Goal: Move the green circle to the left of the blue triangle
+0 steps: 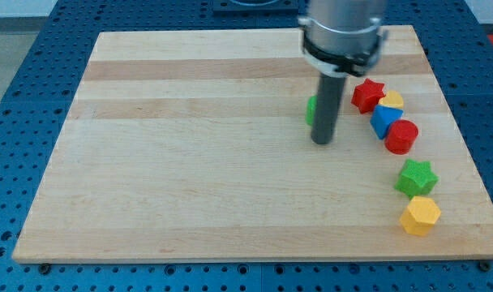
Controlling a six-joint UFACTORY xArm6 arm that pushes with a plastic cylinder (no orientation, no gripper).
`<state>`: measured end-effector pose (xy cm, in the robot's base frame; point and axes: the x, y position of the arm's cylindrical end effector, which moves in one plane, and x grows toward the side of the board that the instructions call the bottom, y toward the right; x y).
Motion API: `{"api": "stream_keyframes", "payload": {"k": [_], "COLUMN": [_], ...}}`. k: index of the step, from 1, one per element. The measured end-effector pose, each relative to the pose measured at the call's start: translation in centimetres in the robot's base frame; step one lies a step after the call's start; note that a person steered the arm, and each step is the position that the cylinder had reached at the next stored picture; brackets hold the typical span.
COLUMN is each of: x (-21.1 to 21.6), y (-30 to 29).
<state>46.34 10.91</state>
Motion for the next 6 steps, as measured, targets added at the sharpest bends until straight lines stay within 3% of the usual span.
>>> {"api": "stream_keyframes", "payload": {"k": [2, 3, 5, 6], "x": [1.4, 1.0, -8.6, -8.6], "y": [-1.1, -7.2, -10.2, -8.4]}}
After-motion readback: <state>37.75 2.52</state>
